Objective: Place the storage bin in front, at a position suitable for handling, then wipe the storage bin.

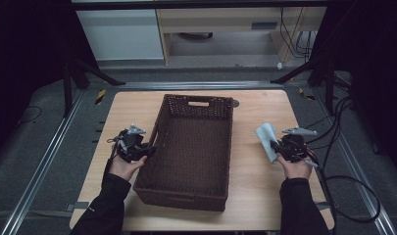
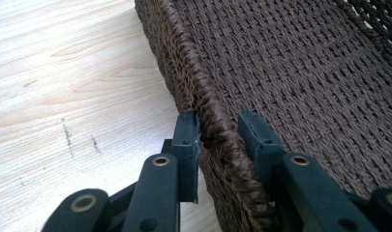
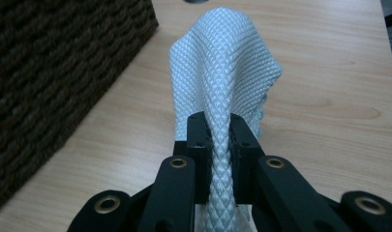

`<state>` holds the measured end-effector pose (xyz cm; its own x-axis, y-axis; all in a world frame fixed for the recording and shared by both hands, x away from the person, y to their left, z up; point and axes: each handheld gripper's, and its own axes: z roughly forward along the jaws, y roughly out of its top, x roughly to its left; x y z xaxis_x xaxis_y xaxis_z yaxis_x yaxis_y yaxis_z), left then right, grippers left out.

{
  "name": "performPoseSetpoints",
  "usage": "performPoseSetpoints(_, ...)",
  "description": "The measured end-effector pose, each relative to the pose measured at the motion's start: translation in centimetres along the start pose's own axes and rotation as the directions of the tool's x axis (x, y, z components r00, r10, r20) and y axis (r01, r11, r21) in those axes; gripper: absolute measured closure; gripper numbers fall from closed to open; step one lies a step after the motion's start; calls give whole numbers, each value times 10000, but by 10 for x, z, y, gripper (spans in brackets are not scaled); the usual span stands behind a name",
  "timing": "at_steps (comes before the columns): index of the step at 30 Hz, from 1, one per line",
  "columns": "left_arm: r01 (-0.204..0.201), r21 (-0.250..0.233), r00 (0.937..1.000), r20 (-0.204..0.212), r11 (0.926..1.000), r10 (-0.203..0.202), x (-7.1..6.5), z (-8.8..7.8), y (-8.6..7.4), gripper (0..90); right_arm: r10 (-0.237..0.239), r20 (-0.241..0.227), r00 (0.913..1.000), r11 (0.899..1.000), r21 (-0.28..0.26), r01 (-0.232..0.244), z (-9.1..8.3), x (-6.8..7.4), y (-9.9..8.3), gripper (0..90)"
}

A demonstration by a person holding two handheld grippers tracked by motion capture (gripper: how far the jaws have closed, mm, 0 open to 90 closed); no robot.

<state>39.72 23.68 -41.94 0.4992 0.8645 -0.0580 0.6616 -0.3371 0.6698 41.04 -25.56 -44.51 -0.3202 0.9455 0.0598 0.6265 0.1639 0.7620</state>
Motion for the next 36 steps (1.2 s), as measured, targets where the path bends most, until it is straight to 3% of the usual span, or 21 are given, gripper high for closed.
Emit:
performPoseSetpoints(4, 21, 10, 10000, -26, 10000, -20, -1, 0, 0, 695, 145, -49, 9999, 9996, -247, -146, 1, 1, 6, 827)
performPoseSetpoints(20, -70, -81, 9999, -115, 9999, 69, -3, 1, 0, 693, -133, -131, 9998, 9983, -568, 126, 17, 16, 31, 828)
performPoseSetpoints(36, -175, -74, 9997, -162, 9998, 174, -3, 1, 0, 691, -50, -350, 9994, 9971, -760, 23, 53, 28, 58, 829)
